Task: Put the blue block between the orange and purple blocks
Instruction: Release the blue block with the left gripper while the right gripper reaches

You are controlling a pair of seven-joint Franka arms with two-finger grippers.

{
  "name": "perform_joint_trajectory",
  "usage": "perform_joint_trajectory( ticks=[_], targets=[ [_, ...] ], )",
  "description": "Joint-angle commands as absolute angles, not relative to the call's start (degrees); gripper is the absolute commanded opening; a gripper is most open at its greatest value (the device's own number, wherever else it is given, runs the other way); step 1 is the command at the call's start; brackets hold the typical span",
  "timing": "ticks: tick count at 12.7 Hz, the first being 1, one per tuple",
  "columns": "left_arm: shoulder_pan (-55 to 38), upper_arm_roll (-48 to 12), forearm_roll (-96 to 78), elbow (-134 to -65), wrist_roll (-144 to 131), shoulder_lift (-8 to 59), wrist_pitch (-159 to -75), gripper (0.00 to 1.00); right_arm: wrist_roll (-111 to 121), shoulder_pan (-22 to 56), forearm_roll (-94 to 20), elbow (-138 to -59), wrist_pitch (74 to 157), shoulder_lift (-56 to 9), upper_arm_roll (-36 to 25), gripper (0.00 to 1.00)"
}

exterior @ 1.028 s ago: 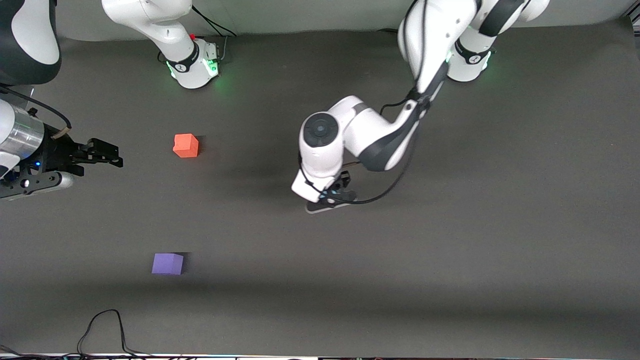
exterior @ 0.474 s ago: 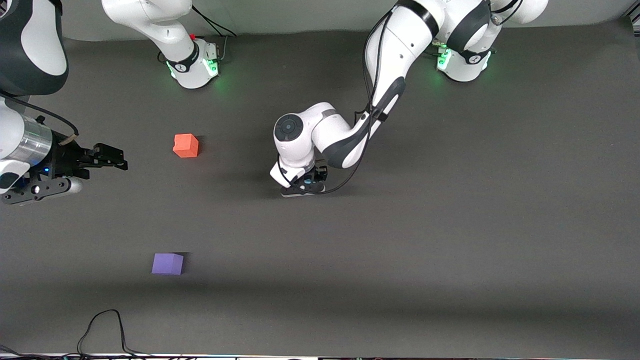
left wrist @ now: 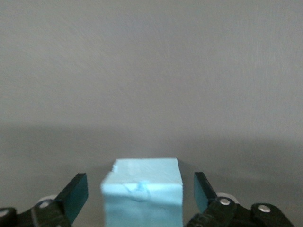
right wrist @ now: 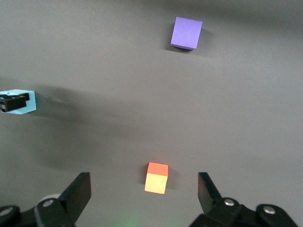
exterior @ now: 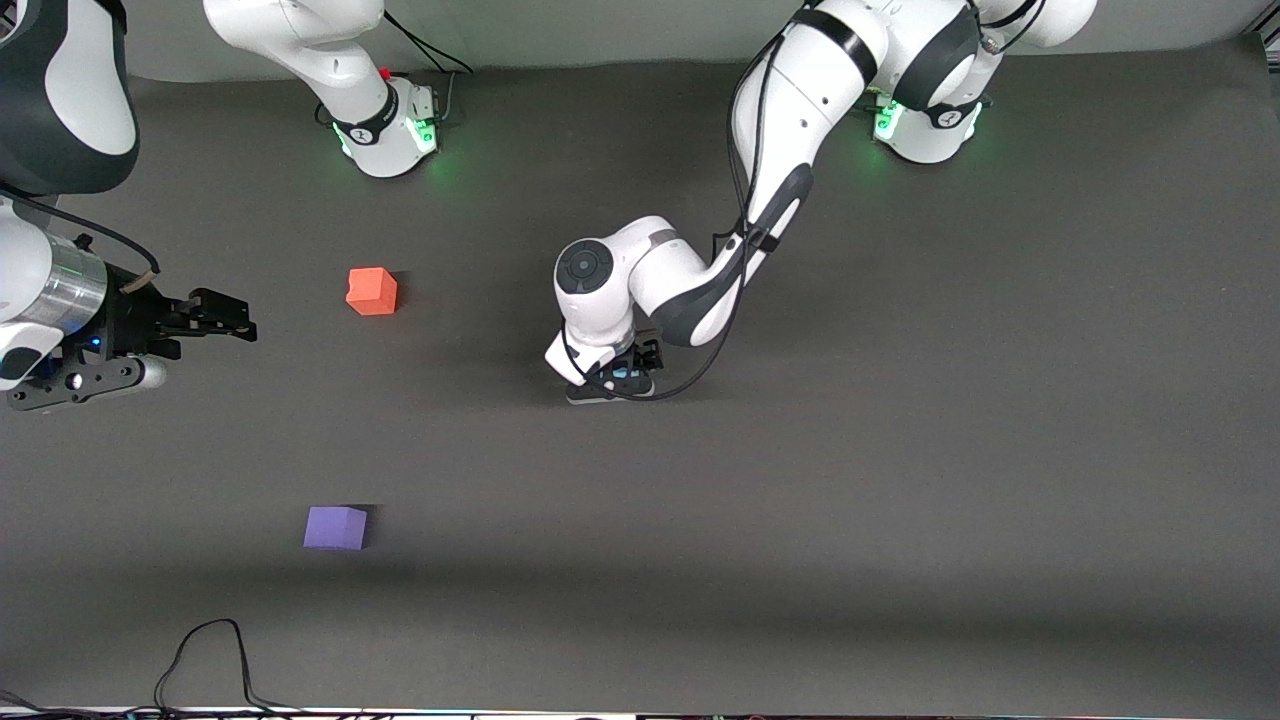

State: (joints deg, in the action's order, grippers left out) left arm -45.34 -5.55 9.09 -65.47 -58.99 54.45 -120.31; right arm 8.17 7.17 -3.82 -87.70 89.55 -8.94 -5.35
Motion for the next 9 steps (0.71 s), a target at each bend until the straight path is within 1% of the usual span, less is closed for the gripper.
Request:
perform_joint_trajectory(
  ticks=[1, 3, 4, 6, 7, 9],
  targets=[
    [-39.23, -7.9, 6.18, -65.3, -54.25, 46.09, -111.91, 1.0, 9.32, 7.29, -4.48, -86.92, 89.12, -9.23, -5.45, 1.0],
    [-32.29, -9.05, 0.21, -65.83, -47.15, 38.01, -103.93, 1.0, 9.4, 7.29, -4.48, -87.01, 88.86, -9.14, -5.45, 1.0],
    [-28.51, -9.05, -3.13, -67.14, -42.67, 33.88, -100.23, 1.0, 9.4, 7.29, -4.48, -87.01, 88.86, -9.14, -5.54, 1.0],
    [-19.9, -9.05, -6.14, -72.22, -34.58, 24.92, -94.86, 1.0, 9.4, 7.29, -4.48, -86.92, 88.86, -9.14, -5.45, 1.0],
    [-16.47, -8.97, -6.15, -74.25, -30.89, 21.65, -92.57, 1.0, 9.4, 7.29, -4.48, -86.84, 88.86, -9.05, -5.45, 1.0],
    [-9.0, -8.7, -5.8, -75.06, -20.97, 18.12, -86.52, 1.0, 9.23, 7.47, -4.57, -86.92, 88.77, -8.97, -5.19, 1.0]
  ],
)
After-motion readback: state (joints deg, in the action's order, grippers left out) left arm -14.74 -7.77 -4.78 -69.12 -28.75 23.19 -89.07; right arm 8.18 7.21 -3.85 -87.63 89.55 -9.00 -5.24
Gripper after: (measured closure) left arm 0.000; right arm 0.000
